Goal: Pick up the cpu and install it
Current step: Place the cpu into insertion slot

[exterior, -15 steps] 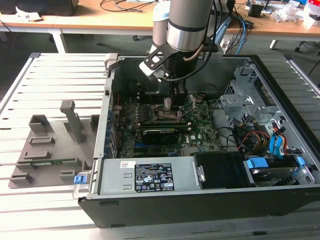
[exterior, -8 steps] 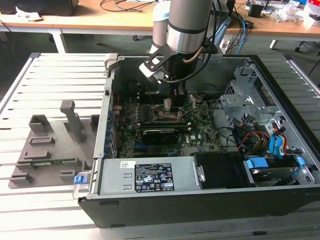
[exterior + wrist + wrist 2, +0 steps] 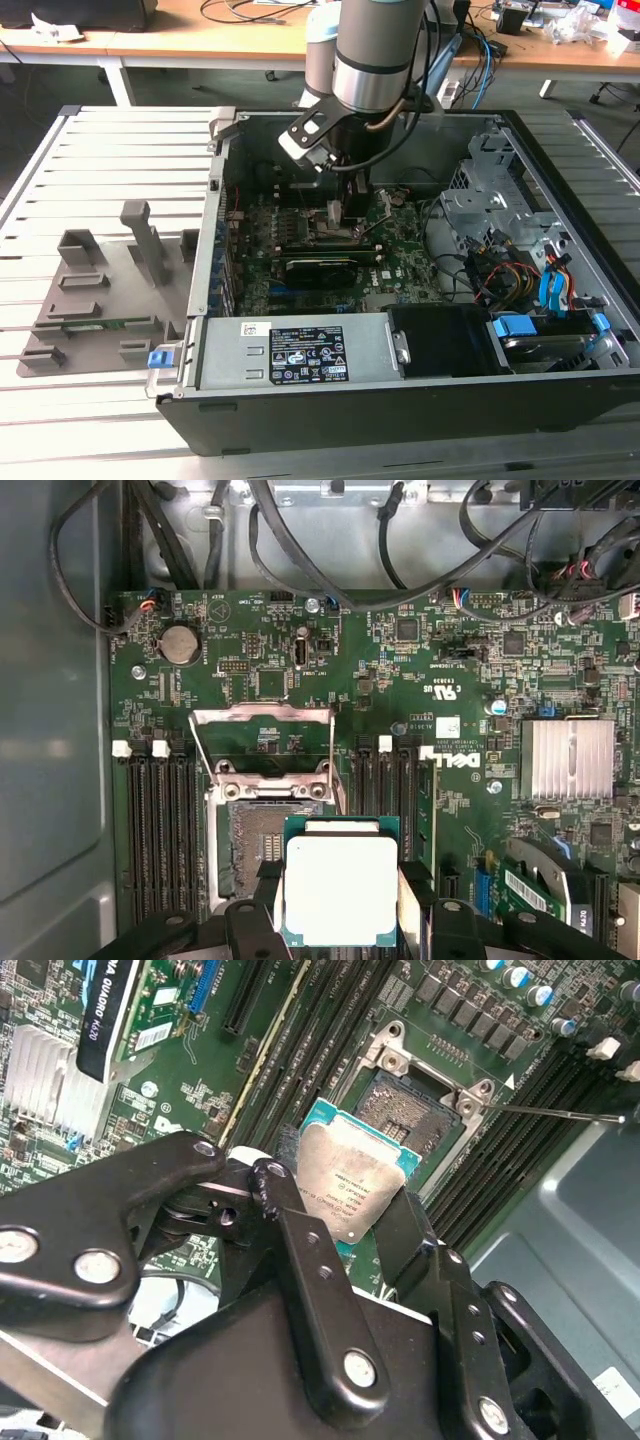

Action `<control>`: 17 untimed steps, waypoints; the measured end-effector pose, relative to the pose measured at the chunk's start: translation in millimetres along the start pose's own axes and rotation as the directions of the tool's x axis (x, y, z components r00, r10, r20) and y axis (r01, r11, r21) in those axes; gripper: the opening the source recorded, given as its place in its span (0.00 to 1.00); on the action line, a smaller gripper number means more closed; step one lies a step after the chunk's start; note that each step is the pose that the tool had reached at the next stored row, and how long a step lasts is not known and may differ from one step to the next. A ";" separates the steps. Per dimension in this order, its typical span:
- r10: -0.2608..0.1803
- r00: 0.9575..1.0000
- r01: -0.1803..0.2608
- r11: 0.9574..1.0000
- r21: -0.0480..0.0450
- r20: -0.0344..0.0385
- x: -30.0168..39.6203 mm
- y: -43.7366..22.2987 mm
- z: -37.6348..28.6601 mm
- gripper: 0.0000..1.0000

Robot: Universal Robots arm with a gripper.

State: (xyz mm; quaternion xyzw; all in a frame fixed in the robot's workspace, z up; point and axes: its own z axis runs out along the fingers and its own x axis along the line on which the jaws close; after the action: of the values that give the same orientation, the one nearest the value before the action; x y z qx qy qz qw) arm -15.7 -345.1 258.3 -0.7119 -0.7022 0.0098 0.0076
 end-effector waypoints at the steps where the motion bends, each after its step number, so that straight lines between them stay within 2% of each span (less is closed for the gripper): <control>1: 0.000 1.000 0.000 1.000 0.000 0.000 0.0 0.0 1.0 0.54; 4: 0.000 1.000 0.000 1.000 0.000 0.002 0.1 0.1 5.1 0.54; 5: 0.000 1.000 0.000 1.000 0.000 0.017 2.5 0.1 5.6 0.54; 9: -0.001 1.000 0.001 1.000 0.000 0.020 6.9 0.1 6.7 0.54; 17: -0.001 1.000 0.001 1.000 0.000 0.020 7.0 0.2 11.5 0.54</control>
State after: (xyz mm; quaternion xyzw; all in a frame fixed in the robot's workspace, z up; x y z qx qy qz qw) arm -15.7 -338.2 246.8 -0.7113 -0.7027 0.0167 0.0006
